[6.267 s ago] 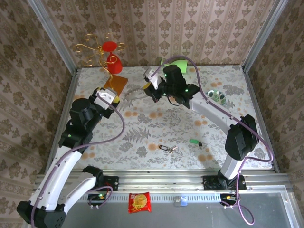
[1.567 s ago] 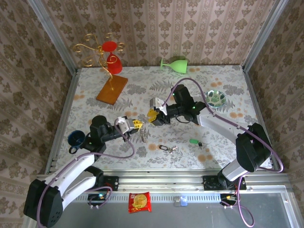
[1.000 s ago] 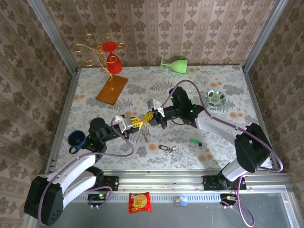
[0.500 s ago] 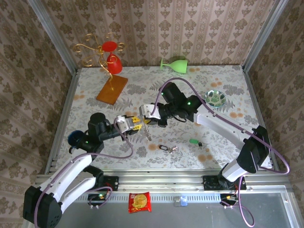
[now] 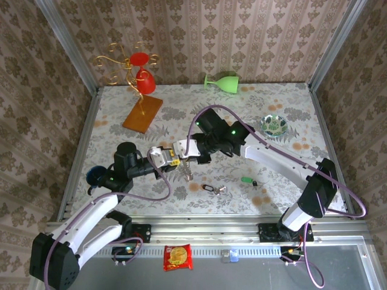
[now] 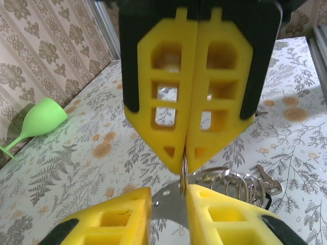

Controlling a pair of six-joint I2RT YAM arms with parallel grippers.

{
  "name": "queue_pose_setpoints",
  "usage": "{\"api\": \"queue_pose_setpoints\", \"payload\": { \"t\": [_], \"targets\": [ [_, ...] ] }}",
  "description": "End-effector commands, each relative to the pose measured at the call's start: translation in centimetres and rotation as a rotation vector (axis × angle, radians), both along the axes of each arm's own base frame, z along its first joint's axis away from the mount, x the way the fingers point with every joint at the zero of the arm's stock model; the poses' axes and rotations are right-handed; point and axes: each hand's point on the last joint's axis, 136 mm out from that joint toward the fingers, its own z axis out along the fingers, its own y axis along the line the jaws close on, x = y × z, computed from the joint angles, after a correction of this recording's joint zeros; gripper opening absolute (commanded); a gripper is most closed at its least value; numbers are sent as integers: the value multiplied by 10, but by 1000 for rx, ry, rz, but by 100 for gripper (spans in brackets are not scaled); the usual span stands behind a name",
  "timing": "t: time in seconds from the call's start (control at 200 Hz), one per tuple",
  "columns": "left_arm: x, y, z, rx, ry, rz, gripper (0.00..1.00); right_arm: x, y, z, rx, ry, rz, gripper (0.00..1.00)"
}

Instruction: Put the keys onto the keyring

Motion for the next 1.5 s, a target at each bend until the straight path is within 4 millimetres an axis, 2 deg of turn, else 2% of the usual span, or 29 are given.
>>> {"api": "queue_pose_setpoints", "payload": {
  "t": [0.0, 0.145, 0.29, 0.37, 0.465, 0.525, 0.595, 0.655, 0.9, 1.16, 1.415, 1.495],
  "targets": [
    [-4, -5, 15, -38, -24, -38, 25, -2, 8, 2, -5, -12, 24, 0],
    [-4, -5, 15, -40, -24, -36, 18, -5, 10, 4, 6, -2, 29, 0],
    [-4, -5, 15, -39, -24, -38, 1, -9, 12, 13, 79, 40, 25, 0],
    [-5, -4, 16, -47, -28, -35, 0, -2, 7, 27, 192, 98, -21, 23],
    [-4, -5, 23, -110, -39, -28, 0, 7, -8, 42, 379, 209, -61, 31],
    [-5, -7, 28, -166, -34, -38, 0, 12, -15, 48, 481, 265, -73, 31],
    [-7, -8, 34, -210, -22, -52, 0, 10, -17, 52, 534, 294, -56, 31],
    [-8, -8, 39, -243, -26, -58, 0, 6, -17, 47, 539, 316, -47, 32],
    [-14, -10, 38, -269, -4, -98, 0, 8, -12, 34, 539, 360, -66, 27],
    [-17, -13, 39, -283, 0, -128, 0, 5, -5, 33, 543, 367, -49, 19],
    [-18, -13, 41, -291, -4, -135, 0, 6, -4, 30, 531, 365, -47, 20],
    [-19, -13, 42, -293, -6, -137, 0, 6, -6, 26, 517, 355, -51, 16]
  ]
}}
